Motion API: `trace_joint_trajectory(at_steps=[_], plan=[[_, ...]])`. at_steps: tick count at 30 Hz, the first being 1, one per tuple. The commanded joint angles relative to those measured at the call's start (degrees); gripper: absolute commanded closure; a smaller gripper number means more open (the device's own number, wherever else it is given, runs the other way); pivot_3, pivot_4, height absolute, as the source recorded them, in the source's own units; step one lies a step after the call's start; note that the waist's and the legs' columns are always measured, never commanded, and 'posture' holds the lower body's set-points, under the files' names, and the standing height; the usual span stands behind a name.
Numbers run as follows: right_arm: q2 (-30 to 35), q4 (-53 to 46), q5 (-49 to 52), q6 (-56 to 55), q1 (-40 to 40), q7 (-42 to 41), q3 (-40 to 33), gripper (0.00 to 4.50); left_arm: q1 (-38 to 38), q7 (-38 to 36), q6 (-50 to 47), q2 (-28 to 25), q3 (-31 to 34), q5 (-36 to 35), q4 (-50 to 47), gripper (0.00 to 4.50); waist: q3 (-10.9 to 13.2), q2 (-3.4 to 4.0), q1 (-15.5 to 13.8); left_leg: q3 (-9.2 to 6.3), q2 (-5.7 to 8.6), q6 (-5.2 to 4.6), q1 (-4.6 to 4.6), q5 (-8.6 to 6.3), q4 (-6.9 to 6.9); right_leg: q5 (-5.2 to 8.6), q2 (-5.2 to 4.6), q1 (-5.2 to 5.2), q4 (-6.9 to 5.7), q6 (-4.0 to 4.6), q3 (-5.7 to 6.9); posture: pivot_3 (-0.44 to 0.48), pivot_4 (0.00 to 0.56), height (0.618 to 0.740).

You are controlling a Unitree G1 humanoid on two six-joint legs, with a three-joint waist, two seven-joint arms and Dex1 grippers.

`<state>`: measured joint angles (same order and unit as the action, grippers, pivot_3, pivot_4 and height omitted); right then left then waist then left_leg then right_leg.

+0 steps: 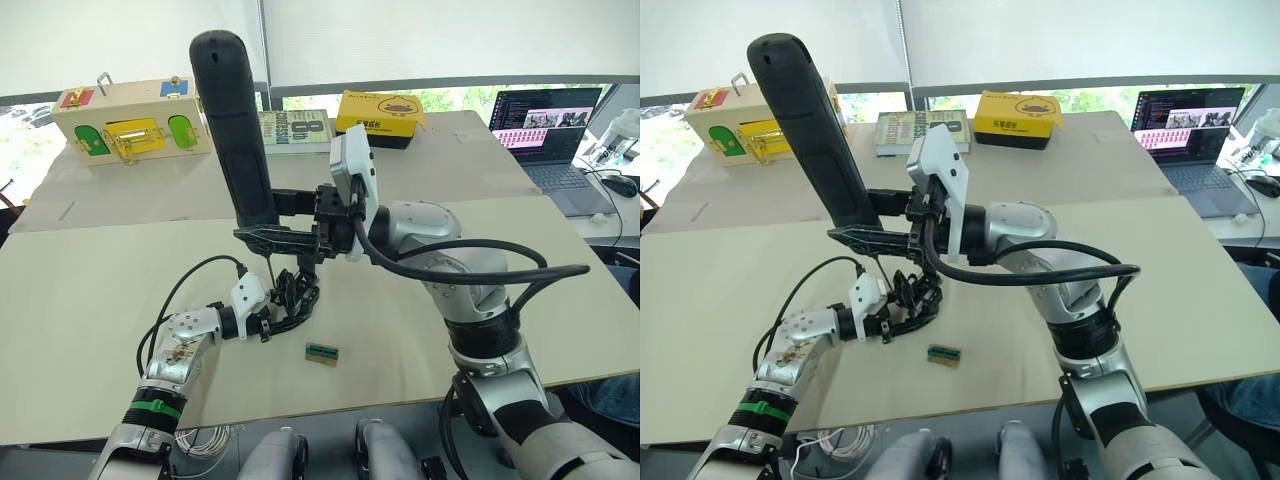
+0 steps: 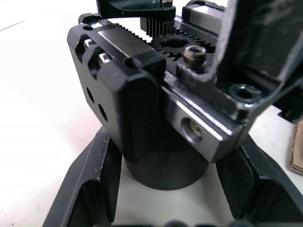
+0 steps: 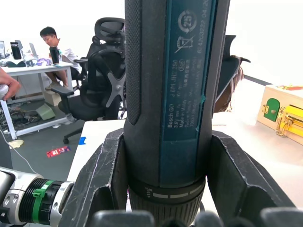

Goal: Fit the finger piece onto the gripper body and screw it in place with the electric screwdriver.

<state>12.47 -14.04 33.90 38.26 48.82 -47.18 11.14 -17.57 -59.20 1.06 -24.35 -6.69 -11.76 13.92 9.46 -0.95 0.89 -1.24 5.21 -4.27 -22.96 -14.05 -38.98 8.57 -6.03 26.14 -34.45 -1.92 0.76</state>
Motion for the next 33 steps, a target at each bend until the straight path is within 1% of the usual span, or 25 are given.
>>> trace_joint_trajectory(at_steps=[1,33], plan=[[-0.4,-1.3,0.6,0.0,1.1,0.6,-0.6,2.58,1.8,-1.0,-1.0,-0.4,-1.5,0.8,2.4,2.22,0.0,0.00,0.0,0.00,0.00,0.00,0.00,0.00,0.00,0.00,0.00,0.00,-0.01,0.00,0.00,0.000,0.150,0.740],[-0.8,1.1,-0.9,0.3,1.8,2.1,0.3,2.58,0.7,-0.9,0.1,0.2,-1.8,1.0,4.3,2.22,0.0,0.00,-0.1,0.05,0.00,0.06,0.13,0.04,-0.01,0.04,-0.04,0.00,-0.34,0.06,-0.01,0.000,0.150,0.740]])
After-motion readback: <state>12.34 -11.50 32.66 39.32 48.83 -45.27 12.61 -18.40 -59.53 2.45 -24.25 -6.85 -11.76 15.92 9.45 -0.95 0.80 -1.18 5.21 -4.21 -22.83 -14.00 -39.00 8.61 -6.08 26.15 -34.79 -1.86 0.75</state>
